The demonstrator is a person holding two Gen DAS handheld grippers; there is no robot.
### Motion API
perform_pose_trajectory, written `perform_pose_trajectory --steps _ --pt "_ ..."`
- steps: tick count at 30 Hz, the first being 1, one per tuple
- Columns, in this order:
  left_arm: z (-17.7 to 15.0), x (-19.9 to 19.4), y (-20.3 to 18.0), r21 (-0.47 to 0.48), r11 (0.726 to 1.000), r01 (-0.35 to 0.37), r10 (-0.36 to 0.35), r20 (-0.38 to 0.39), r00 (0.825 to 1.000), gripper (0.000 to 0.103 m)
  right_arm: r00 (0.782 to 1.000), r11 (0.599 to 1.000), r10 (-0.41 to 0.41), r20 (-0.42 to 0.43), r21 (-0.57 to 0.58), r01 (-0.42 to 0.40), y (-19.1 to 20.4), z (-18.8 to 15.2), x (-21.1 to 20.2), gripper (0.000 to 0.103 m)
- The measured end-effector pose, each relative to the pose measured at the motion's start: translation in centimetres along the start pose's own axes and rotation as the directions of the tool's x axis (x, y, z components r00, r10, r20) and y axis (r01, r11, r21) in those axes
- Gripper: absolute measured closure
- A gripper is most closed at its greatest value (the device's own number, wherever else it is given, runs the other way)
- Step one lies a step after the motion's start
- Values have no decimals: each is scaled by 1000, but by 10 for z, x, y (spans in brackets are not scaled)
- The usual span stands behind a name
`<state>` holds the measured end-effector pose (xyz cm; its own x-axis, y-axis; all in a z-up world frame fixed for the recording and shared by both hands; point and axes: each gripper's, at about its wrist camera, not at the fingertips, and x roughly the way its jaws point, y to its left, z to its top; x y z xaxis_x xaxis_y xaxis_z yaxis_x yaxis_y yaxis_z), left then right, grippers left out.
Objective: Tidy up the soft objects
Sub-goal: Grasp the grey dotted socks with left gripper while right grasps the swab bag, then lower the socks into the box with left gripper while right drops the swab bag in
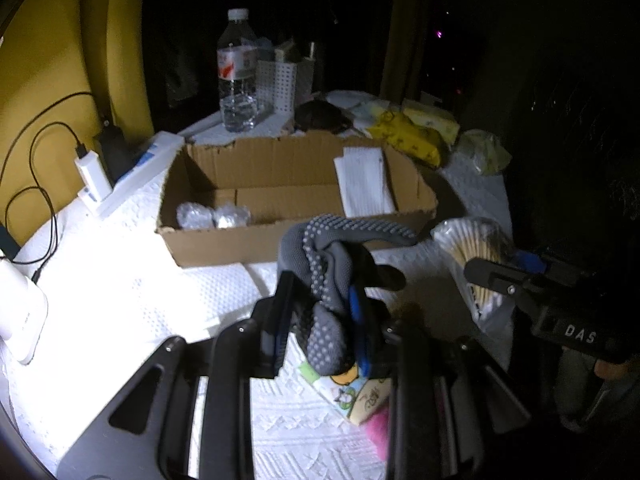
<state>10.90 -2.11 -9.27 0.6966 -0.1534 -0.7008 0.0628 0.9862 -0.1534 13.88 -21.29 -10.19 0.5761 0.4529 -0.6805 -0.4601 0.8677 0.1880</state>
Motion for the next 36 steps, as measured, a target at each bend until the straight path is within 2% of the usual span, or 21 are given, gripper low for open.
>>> perform_pose_trajectory --steps 19,36 --pt "39 -10 20 -26 999 -38 41 95 995 76 1000 998 4 31 -58 -2 7 38 4 59" --pt "73 26 46 -65 995 -76 83 112 990 76 998 996 20 64 -89 -14 -8 75 25 59"
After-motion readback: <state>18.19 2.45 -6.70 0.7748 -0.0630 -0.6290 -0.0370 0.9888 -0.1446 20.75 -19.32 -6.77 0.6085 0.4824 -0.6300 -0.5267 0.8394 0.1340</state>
